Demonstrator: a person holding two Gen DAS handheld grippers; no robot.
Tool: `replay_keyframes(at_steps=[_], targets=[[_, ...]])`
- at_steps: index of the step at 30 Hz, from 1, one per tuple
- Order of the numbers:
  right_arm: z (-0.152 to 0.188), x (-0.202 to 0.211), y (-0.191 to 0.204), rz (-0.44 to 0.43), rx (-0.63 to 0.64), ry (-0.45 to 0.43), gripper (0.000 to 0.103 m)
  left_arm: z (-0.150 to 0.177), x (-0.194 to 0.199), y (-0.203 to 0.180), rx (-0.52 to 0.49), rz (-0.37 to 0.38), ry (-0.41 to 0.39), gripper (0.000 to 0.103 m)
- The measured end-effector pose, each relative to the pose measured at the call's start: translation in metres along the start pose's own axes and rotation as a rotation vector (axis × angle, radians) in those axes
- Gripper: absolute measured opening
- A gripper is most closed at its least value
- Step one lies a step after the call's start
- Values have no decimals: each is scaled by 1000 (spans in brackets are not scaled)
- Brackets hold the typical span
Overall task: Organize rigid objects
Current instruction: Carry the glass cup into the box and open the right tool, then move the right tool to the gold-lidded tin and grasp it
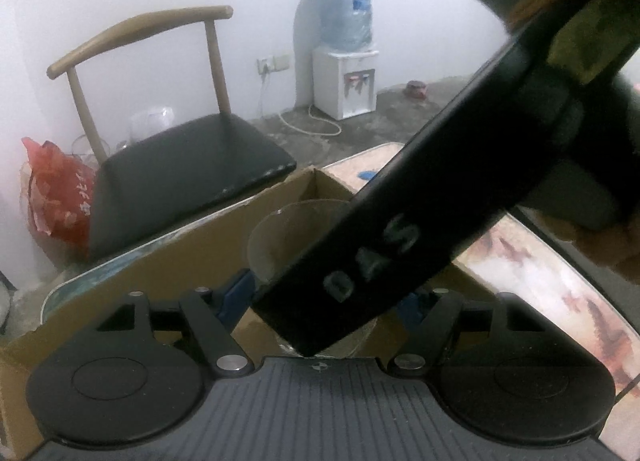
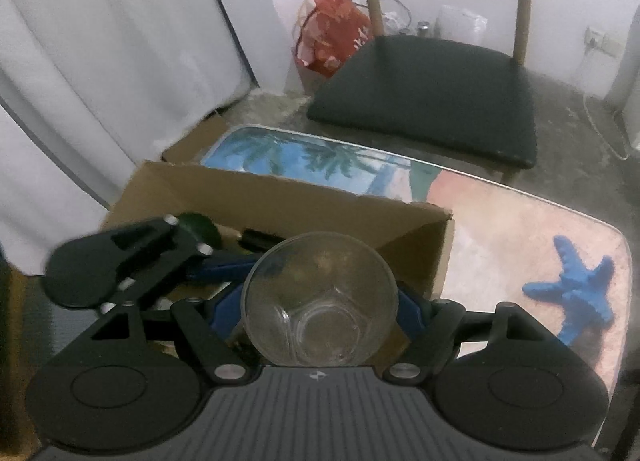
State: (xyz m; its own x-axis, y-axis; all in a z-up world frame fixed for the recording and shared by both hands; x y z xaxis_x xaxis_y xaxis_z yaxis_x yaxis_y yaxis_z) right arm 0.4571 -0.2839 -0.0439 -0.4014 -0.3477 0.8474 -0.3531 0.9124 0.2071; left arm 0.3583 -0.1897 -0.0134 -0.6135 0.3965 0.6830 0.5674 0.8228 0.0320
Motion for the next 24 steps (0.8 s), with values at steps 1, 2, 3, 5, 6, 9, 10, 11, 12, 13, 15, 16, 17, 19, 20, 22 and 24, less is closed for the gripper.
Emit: replay_keyframes(at_steps=[1,2,3,5,6,9,10,11,12,13,15,16,17,19,20,22,24], targets=[[1,-3,0,17,12,10,80,-1,2,1,-2,-7,-5,80],[3,-7,1,35,28,22,80,-3,4,2,-3,-13,-11,83],[3,-9,4,50,61,21,80,-5,5,3,-3,-16,-19,85],[5,-14,8,61,72,38,80,-6,9,4,-11,-22,-14,89],[6,-17,9,67,79,49,80,-5,12,5,-14,-36,-8,93],[9,-26,12,125,126,70,80,-3,20,9,-19,-59,-3,95],[10,-28,12,151,148,75,80,-3,24,10,-19,-57,-8,96],[10,-30,13,164,160,76,80,-2,27,11,-16,-60,-9,98],[11,-30,14,176,169,80,81,-1,30,12,-15,-64,-8,98],[11,-31,15,188,175,83,81,0,33,13,-16,-71,-6,98],[11,-30,14,211,179,84,80,1,38,15,-20,-83,-10,98],[12,-29,14,213,181,83,80,1,41,16,-21,-89,-13,98],[12,-26,14,221,181,79,80,1,46,16,-21,-96,-19,98],[12,-19,15,230,168,69,80,2,56,19,-16,-105,-33,98],[10,-15,17,224,159,59,80,3,64,19,-11,-107,-43,98],[8,1,20,215,138,19,80,5,79,20,-2,-111,-64,99],[8,23,23,202,96,-32,80,8,99,23,17,-111,-88,99]])
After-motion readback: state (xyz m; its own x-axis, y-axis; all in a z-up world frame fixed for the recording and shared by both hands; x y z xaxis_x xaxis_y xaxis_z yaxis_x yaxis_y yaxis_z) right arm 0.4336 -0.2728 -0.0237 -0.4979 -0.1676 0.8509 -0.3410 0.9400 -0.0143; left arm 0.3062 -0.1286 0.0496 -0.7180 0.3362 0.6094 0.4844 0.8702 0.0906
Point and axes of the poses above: each gripper's, at about its wrist camera, not at the fingertips, and x roughly against the way its jaws point, y to its left, z to its underside, the point moved 10 cm from there along -x, roughly the way its jaws point, and after that the axes turned 1 degree about z, right-handed, at the moved point
